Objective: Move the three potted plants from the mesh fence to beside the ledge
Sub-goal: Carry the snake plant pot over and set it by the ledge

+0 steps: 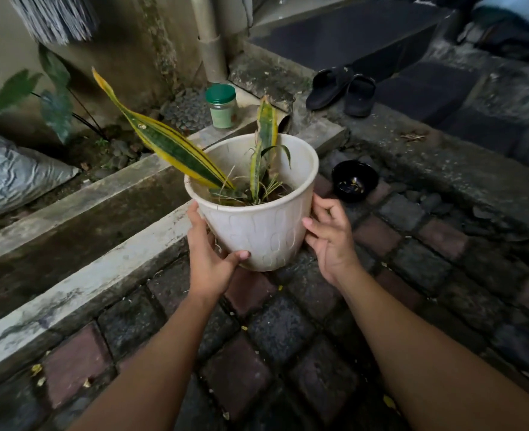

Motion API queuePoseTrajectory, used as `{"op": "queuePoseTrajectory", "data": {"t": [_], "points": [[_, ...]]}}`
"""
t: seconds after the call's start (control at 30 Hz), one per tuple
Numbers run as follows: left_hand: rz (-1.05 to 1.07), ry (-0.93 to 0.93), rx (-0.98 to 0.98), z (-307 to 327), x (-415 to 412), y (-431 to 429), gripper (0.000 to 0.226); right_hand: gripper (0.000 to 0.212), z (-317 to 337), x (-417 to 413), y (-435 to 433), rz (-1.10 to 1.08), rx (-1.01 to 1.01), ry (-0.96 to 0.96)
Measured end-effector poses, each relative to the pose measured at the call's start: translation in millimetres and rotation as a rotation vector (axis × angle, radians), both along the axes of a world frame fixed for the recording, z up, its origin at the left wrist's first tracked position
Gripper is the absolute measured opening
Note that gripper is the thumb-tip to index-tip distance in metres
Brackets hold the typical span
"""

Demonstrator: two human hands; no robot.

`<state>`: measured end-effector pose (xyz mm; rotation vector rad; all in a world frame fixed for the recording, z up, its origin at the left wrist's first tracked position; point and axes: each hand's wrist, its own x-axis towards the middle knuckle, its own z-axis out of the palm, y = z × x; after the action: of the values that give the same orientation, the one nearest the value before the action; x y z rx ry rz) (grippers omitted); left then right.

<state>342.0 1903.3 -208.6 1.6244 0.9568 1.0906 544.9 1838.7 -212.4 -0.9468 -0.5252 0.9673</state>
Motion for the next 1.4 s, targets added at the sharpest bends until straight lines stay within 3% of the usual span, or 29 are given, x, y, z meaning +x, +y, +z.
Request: {"op": "queuePoseTrajectory", "data": {"t": [0.13,0.3,0.47,0.53,0.67,0.8,0.97,1.07,1.2,1.4], "points": [[0.028,0.020,-0.052,-11,0,-10,0.129,0.026,-5,-13,-4,-0.045,-0.060,-0.021],[0.053,-0.040,-0.081,-24,-1,-29,0.121,0.055,-2,-24,-11,-0.110,-0.117,-0.080],[0.098,-0.249,-0.230,-5,-20,-13,0.069,0.070,7,-23,-9,-0.190,-0.105,-0.111],[0.073,-0.304,-0.299,14,-22,0,0.059,0.068,10,-25,-7,-0.231,-0.072,-0.170],[-0.026,-0.140,-0.264,35,-12,13,0.027,0.063,9,-28,-1,-0.301,-0.073,-0.271],[0.030,-0.131,-0.211,28,-4,8,0.029,0.066,7,-20,2,-0.274,-0.122,-0.329],[0.113,-0.133,-0.204,23,1,-3,0.062,0.061,12,0,14,-0.182,-0.143,-0.376],[0.173,-0.119,-0.183,26,6,-9,0.071,0.050,20,5,20,-0.164,-0.151,-0.378],[0.200,-0.151,-0.099,28,9,-12,0.037,0.042,18,11,28,-0.185,-0.141,-0.390],[0.209,-0.091,0.052,25,25,-25,0.014,0.046,30,31,41,-0.138,-0.135,-0.378]]}}
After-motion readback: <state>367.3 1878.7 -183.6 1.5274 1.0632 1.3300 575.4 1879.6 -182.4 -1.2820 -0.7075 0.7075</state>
